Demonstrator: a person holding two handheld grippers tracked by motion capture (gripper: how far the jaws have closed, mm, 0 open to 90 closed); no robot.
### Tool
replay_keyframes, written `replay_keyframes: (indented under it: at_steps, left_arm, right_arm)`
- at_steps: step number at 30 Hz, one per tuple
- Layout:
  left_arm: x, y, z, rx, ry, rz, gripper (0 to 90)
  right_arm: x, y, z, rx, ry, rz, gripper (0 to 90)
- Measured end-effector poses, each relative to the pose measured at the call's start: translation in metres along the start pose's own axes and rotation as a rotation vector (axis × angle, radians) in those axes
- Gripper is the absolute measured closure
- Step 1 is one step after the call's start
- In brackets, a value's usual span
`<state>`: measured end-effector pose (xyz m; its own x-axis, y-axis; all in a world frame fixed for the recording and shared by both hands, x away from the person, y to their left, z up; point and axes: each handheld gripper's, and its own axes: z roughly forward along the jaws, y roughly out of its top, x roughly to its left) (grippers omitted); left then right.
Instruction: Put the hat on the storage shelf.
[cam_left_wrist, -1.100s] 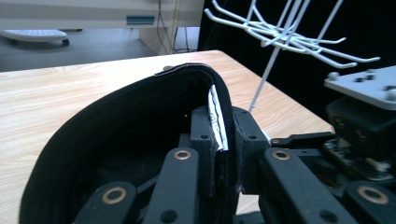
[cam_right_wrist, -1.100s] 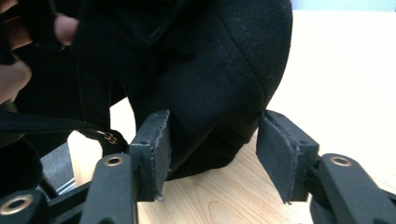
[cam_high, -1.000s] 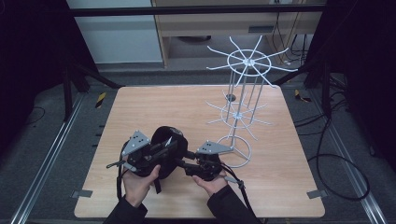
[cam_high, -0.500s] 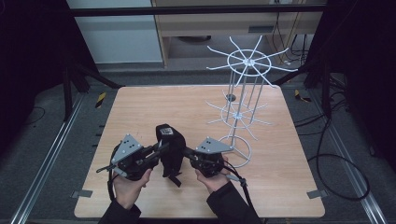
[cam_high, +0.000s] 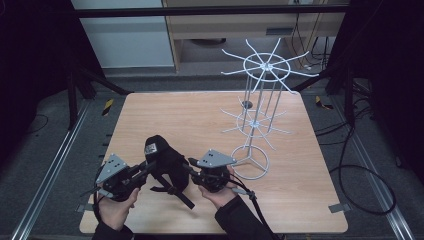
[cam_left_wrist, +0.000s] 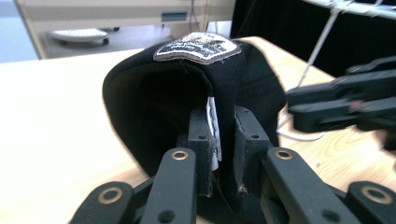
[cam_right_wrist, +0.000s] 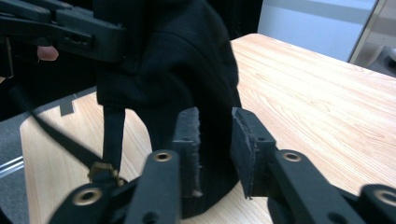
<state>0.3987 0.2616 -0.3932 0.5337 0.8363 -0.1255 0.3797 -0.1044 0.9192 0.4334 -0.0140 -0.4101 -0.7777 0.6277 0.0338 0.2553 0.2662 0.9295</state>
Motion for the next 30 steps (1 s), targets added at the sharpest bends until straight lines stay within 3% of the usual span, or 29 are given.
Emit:
replay_keyframes:
  at_steps: [4, 15, 25, 30]
  left_arm:
    - [0.014, -0.013, -0.006, 0.034, 0.033, -0.021, 77.8]
    - [0.035, -0.041, -0.006, 0.146, 0.105, -0.017, 74.3]
    - [0.048, -0.060, 0.003, 0.253, 0.139, -0.005, 67.0]
    - [0.051, -0.068, 0.007, 0.340, 0.138, -0.012, 58.2]
  right_arm:
    - [-0.001, -0.005, -0.006, 0.026, -0.012, -0.011, 59.8]
    - [-0.019, -0.039, -0.027, 0.105, -0.071, 0.005, 47.5]
    - [-0.038, -0.070, -0.054, 0.152, -0.106, 0.039, 43.7]
    - [-0.045, -0.078, -0.065, 0.158, -0.137, 0.054, 43.0]
